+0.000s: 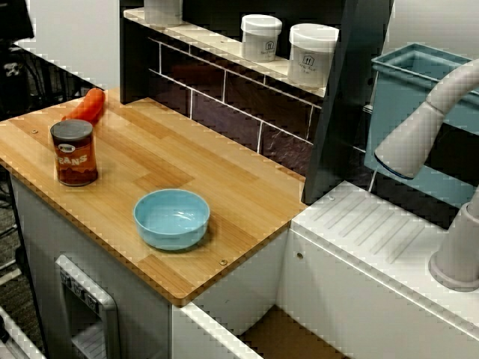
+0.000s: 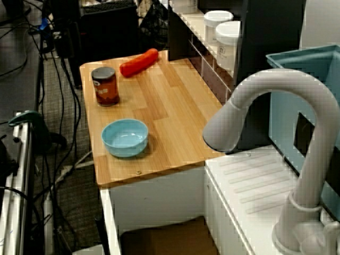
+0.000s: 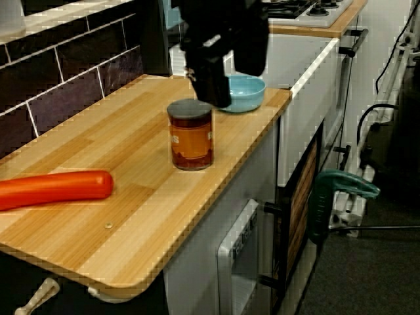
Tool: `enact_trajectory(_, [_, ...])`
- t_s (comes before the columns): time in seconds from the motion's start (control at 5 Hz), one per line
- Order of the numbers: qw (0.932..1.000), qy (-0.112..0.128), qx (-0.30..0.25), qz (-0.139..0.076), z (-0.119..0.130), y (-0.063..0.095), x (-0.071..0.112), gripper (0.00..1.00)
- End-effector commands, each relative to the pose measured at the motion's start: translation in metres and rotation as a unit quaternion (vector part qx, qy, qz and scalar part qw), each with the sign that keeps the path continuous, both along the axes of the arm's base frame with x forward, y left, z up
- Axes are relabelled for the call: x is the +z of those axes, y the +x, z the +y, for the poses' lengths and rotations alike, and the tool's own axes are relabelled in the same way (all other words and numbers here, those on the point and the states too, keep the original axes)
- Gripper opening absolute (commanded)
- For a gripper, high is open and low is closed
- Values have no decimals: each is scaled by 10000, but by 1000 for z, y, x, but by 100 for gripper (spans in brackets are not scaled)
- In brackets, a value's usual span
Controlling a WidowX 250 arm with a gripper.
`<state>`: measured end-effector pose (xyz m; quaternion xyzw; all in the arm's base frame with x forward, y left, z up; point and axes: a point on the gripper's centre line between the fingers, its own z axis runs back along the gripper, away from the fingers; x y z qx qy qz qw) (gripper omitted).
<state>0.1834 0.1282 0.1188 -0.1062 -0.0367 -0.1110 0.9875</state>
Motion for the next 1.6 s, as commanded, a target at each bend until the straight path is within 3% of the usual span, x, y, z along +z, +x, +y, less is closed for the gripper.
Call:
enact_trajectory(0.0, [9990, 355, 230, -104, 13, 6, -7, 100])
enact_trajectory(0.2, [9979, 550, 342, -28, -3, 4, -39, 100])
enact_trajectory(0.4, [9973, 678, 293, 14, -9, 8, -51, 100])
enact_trajectory(0.8, [9972, 643, 392, 19, -21, 11, -61, 100])
enact_trajectory(1.0, [9967, 622, 504, 93, -28, 15, -64, 0])
enact_trajectory(1.4, [9961, 660, 572, 124, -33, 26, -70, 0])
